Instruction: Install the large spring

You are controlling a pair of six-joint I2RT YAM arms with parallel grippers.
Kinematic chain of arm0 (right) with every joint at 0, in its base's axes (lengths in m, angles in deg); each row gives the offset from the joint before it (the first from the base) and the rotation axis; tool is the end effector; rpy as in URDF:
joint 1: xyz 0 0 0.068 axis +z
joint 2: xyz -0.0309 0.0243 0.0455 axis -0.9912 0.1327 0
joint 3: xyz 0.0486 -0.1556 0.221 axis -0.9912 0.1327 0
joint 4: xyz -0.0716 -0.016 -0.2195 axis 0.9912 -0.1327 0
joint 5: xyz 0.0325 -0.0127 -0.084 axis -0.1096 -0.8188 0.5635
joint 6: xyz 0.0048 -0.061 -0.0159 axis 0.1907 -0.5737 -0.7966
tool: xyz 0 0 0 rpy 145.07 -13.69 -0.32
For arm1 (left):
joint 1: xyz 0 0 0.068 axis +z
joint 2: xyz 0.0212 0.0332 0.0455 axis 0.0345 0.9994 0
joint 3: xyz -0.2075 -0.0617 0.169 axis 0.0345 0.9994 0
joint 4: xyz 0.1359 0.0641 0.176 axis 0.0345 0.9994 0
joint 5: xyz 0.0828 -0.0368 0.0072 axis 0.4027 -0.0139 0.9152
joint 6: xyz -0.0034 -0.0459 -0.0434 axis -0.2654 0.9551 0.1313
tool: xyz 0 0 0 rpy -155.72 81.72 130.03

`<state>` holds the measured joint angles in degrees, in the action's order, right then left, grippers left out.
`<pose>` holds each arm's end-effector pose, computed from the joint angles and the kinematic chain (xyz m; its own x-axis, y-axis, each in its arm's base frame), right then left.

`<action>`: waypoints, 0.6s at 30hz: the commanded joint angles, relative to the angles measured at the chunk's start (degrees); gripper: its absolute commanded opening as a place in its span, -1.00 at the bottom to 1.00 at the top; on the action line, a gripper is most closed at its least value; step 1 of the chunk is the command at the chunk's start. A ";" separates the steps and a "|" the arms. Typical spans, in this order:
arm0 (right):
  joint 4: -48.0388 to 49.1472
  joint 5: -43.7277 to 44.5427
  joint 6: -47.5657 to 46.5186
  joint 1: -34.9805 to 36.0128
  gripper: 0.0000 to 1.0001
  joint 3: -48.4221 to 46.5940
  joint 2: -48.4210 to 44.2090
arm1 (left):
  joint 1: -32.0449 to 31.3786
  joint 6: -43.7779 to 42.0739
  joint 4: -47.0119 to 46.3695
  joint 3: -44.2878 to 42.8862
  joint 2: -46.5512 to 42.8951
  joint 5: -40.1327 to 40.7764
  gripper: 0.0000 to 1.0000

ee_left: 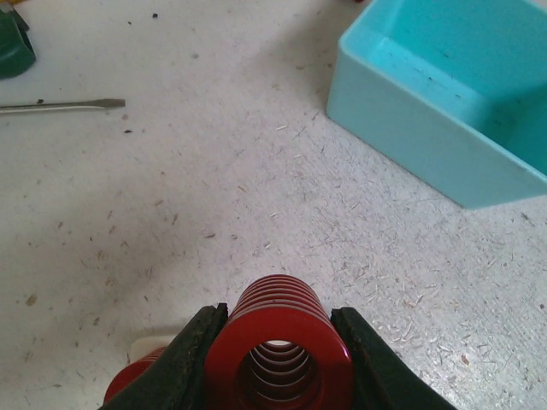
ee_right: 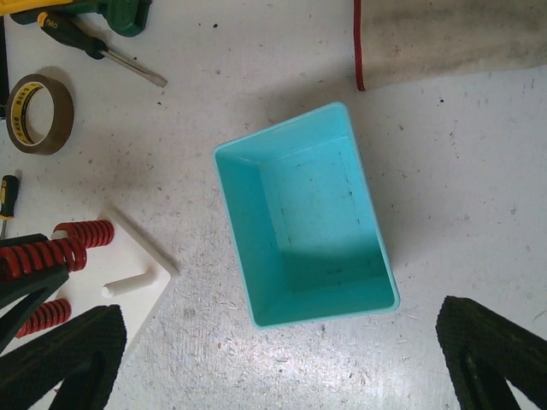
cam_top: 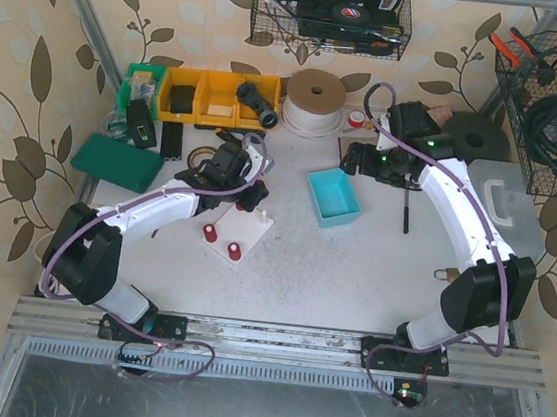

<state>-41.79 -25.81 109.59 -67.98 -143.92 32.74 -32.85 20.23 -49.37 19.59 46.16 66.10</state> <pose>0.2875 0.0829 0.3353 -0.8640 0.1484 -0.4812 -0.0326 0.9371 0.3476 0.2510 -0.1798 0.2501 -0.5406 0.3537 -0.7633 0.6127 0.7873 -0.0690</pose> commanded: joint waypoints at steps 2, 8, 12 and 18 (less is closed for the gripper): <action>0.69 0.74 -0.49 -0.06 0.97 0.16 0.10 | 0.02 1.08 -2.21 -0.09 -0.26 -2.01 -1.00; 0.95 0.30 -0.57 -0.06 0.96 0.01 0.97 | -0.91 1.75 -0.72 0.70 -0.89 -2.58 -1.00; 1.02 0.23 -0.86 -0.02 0.96 -0.01 1.61 | -1.93 1.65 0.92 0.07 -0.81 -3.05 -1.00; 1.14 0.38 -1.01 -0.06 0.96 0.59 1.96 | -3.90 0.57 4.03 -1.36 -0.38 -2.09 -1.00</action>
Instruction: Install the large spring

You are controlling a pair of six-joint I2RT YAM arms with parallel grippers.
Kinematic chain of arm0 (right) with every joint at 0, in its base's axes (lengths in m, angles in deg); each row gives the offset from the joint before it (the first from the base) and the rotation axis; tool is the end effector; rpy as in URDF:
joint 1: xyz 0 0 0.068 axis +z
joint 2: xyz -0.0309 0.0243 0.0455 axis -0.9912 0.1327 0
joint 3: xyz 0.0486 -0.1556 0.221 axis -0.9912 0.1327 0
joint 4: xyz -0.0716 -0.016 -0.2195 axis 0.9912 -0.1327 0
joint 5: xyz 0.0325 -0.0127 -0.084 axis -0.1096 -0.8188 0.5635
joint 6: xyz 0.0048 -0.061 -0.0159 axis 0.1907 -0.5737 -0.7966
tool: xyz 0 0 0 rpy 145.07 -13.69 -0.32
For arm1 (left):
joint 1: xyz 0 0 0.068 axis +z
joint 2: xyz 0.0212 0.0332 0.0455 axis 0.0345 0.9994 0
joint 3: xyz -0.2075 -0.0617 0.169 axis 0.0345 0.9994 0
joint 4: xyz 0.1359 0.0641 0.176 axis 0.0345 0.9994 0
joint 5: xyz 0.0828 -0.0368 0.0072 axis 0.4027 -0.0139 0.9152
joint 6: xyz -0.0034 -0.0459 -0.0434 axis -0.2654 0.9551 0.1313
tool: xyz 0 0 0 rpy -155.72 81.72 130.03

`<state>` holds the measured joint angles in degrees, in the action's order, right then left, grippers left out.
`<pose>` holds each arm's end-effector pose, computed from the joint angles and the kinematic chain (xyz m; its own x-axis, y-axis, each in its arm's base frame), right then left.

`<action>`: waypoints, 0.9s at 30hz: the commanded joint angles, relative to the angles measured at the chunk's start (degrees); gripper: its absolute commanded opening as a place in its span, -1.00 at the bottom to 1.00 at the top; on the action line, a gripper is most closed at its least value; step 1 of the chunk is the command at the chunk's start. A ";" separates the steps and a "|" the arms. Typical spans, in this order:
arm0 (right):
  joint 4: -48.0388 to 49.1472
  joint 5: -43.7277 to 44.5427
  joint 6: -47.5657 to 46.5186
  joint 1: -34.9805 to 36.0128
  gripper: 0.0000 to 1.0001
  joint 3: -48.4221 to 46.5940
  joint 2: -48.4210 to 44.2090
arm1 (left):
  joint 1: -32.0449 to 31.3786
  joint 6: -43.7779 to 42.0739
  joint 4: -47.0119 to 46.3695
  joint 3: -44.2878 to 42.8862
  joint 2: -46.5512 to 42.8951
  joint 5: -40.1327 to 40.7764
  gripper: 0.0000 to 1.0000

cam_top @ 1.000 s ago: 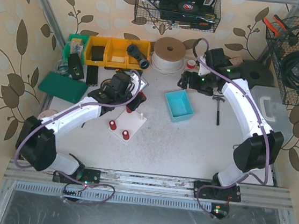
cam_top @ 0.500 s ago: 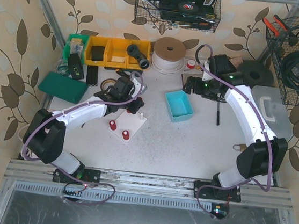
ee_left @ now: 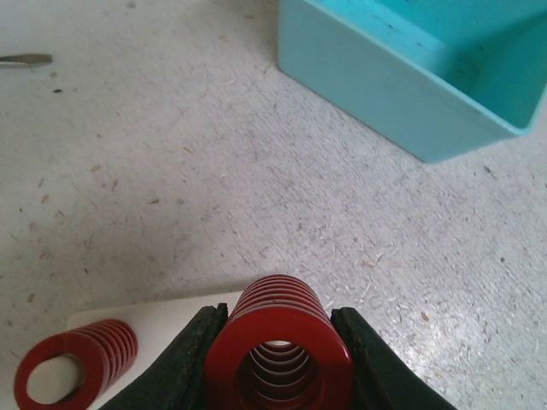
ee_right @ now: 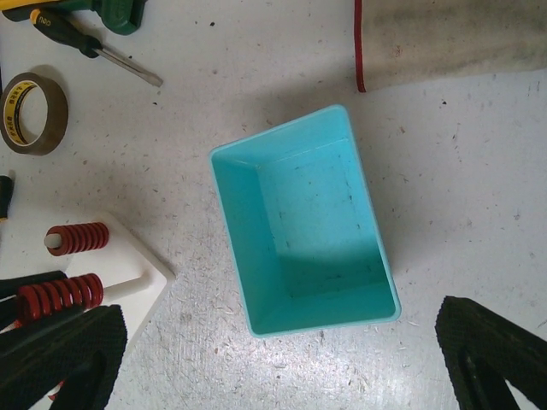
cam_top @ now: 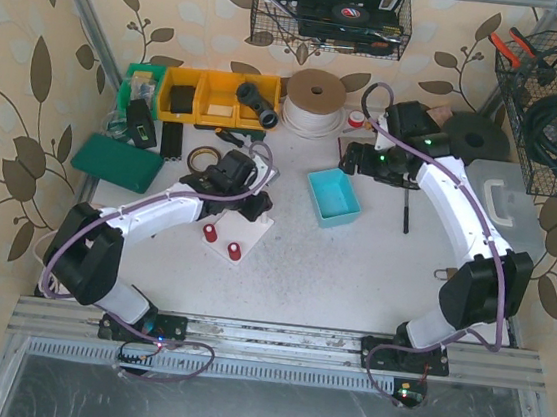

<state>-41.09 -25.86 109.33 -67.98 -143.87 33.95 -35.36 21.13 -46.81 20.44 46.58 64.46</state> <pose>0.2931 0.0844 0.3300 -0.8685 0.1429 -0.4747 -0.0336 0.9383 0.3441 0.2382 -0.1888 0.2395 -0.5745 0.3956 -0.7166 0.6484 0.7542 -0.1034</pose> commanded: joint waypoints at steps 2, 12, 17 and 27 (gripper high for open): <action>0.55 0.38 -0.74 -0.03 0.96 0.58 0.81 | -1.76 -0.79 2.05 -2.14 -0.58 0.61 -1.00; 0.31 0.24 -1.04 -0.49 0.96 0.38 0.64 | -1.94 -1.74 1.37 -1.19 1.17 1.11 -1.00; 0.16 0.40 -1.24 -0.85 0.96 0.39 0.38 | -2.02 -1.91 1.05 -0.95 1.96 1.61 -1.00; 0.11 0.13 -1.54 -1.59 0.96 1.02 0.21 | -2.27 -3.27 3.54 -1.99 1.13 2.00 -1.00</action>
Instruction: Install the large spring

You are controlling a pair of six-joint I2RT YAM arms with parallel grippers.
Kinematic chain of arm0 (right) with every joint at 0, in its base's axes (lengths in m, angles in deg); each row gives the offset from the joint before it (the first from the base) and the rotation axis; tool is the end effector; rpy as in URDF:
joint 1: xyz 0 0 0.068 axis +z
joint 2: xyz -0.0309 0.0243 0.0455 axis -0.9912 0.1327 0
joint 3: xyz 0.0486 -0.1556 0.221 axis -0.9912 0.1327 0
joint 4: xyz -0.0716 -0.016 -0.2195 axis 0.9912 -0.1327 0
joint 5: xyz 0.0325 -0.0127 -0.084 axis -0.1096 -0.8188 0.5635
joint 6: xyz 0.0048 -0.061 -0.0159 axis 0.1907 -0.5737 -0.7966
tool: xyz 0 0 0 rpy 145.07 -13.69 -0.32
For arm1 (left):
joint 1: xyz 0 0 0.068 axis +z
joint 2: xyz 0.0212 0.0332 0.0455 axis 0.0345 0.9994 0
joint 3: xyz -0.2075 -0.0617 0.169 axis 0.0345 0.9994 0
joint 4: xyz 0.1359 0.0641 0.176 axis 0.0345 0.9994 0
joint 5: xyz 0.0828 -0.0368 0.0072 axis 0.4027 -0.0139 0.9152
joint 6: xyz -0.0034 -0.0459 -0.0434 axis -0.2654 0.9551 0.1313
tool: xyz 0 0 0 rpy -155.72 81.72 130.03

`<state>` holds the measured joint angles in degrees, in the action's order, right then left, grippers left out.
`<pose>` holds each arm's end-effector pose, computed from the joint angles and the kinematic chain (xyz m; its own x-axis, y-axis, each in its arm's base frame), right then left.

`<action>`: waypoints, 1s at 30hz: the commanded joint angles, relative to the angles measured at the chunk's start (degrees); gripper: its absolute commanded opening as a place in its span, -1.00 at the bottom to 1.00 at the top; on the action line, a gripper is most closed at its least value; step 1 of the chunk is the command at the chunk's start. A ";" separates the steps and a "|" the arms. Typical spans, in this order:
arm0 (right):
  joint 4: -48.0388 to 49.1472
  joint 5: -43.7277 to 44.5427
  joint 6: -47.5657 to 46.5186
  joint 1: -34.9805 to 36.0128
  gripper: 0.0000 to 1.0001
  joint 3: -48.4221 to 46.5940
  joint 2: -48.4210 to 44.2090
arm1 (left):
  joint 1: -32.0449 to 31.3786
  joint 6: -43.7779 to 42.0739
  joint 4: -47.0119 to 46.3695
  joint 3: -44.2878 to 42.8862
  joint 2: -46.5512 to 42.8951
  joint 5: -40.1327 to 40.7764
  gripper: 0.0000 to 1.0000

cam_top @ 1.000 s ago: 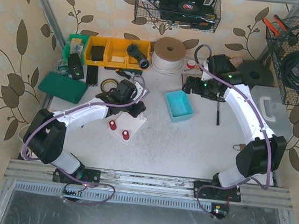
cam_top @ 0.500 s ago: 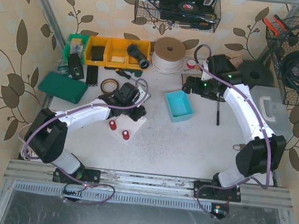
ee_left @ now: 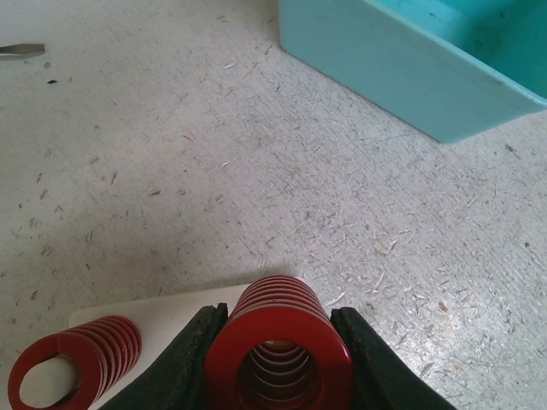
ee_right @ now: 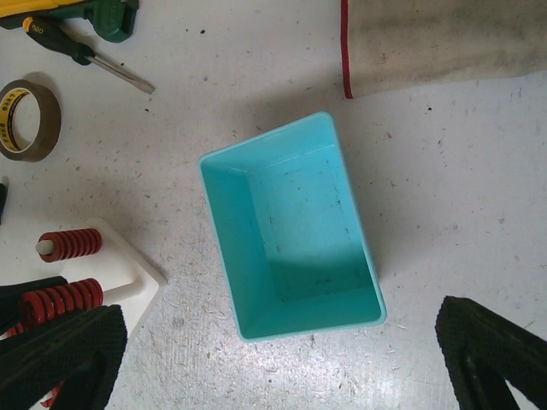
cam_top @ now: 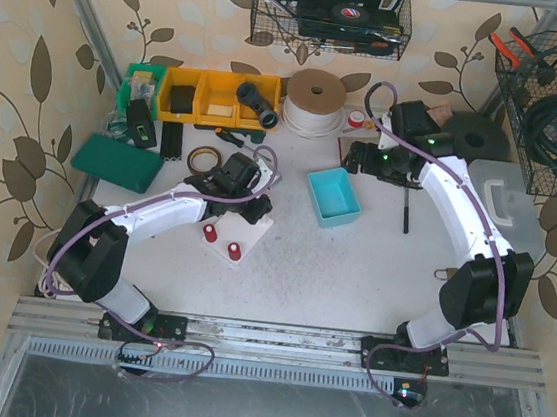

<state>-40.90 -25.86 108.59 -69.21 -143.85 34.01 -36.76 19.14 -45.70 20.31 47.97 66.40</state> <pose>0.2954 0.0782 0.3298 -0.8641 0.1496 -0.4806 -0.0253 0.9407 0.3383 0.2359 -0.1944 0.2315 -0.5639 0.4532 -0.6904 0.6672 0.7427 -0.0575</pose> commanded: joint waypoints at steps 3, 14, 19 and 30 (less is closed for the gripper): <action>0.34 -0.36 -0.66 -0.48 0.96 1.57 0.35 | -1.02 -1.29 2.85 -2.46 -0.73 -0.25 -1.00; 0.62 -0.86 -0.59 -0.58 0.96 1.41 0.64 | -1.50 -2.18 4.16 -2.36 -1.59 -0.17 -1.00; 0.75 -1.16 -0.61 -0.61 0.96 1.40 0.98 | -1.88 -2.42 4.24 -2.10 -1.86 0.29 -1.00; 1.16 -1.68 -0.19 -0.63 0.96 1.25 1.73 | -2.13 -2.83 4.18 -1.79 -2.66 1.04 -1.00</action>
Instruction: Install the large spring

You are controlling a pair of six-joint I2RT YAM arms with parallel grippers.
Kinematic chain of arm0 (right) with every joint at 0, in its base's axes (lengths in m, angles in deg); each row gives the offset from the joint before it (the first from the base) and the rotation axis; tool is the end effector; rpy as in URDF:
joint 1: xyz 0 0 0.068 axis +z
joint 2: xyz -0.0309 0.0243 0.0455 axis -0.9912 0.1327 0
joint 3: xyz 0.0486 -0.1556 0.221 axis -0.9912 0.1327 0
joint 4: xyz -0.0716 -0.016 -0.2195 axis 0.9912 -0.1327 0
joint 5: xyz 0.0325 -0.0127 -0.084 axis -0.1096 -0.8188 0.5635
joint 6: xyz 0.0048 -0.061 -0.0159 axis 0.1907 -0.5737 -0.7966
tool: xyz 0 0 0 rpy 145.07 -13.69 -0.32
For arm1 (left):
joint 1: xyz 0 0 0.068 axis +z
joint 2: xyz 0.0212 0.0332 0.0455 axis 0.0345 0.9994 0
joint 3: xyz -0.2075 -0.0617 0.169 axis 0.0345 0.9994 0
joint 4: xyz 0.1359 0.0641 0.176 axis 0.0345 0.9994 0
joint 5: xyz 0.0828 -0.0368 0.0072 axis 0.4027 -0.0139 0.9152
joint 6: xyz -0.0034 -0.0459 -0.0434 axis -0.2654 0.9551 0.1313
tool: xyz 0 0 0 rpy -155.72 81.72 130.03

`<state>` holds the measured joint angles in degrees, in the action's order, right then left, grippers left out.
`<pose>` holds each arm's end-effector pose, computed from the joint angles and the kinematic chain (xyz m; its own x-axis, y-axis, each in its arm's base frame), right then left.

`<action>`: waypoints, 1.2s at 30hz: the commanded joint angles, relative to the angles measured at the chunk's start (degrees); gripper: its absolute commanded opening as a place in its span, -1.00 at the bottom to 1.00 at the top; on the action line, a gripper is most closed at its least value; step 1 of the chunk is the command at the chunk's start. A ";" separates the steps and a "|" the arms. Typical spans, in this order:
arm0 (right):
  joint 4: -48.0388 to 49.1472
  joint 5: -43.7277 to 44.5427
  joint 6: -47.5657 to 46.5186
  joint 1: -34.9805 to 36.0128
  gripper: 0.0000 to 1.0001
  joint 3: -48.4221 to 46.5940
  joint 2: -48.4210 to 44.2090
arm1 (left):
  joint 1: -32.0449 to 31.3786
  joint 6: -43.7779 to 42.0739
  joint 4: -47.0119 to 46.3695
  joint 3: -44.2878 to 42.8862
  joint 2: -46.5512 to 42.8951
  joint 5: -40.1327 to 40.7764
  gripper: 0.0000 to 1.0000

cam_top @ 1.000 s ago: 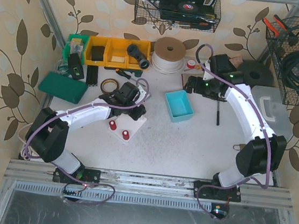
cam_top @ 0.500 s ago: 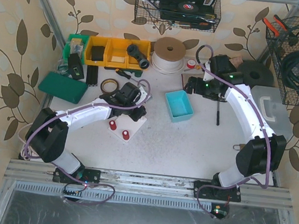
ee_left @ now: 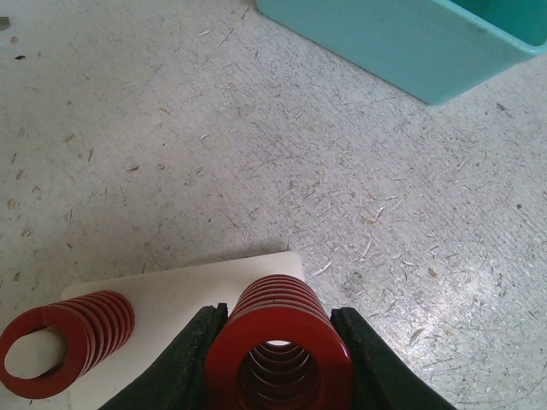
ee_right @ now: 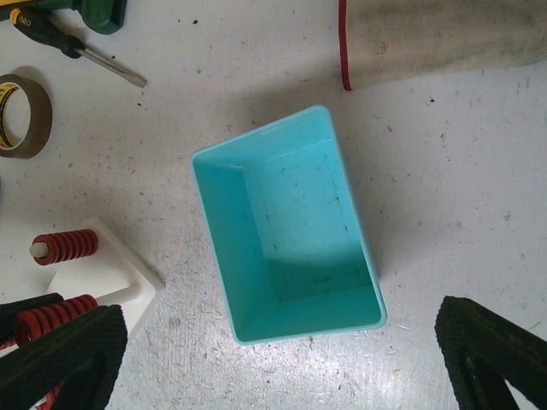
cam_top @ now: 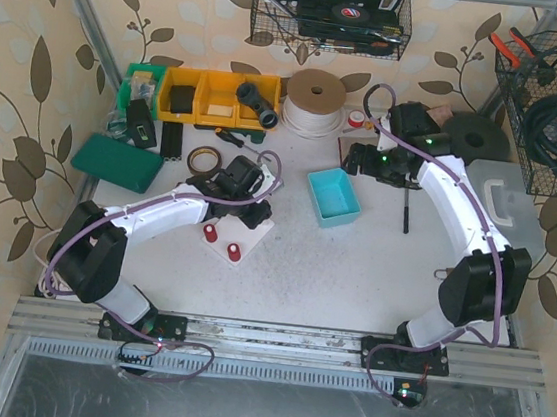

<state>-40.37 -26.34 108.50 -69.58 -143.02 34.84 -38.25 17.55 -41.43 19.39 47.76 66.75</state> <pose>0.2989 0.0774 0.3222 -0.8736 0.1508 -0.4627 -0.0180 0.9402 0.3402 0.2273 -0.1971 0.2312 -0.5609 0.5115 -0.6510 0.6969 0.7162 -0.0377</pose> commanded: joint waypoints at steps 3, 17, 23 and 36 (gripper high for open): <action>0.61 -1.35 -0.01 -0.28 0.96 0.11 1.09 | -0.75 -1.41 -0.09 -0.36 -2.18 0.96 -1.00; 0.64 -1.11 -0.20 -0.30 0.96 -0.47 1.24 | -1.08 -2.36 0.18 -1.15 0.35 1.34 -1.00; 0.66 -0.86 -0.52 -0.24 0.96 -0.47 1.72 | -1.09 -2.11 -2.01 0.14 -1.30 0.46 -1.00; 0.57 -0.38 -1.13 -0.34 0.96 -0.69 2.13 | -1.08 -2.93 -4.99 0.40 3.92 2.62 -0.50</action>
<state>-39.63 -26.73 108.19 -69.64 -143.02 36.50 -38.97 15.05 -43.36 20.02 51.86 69.16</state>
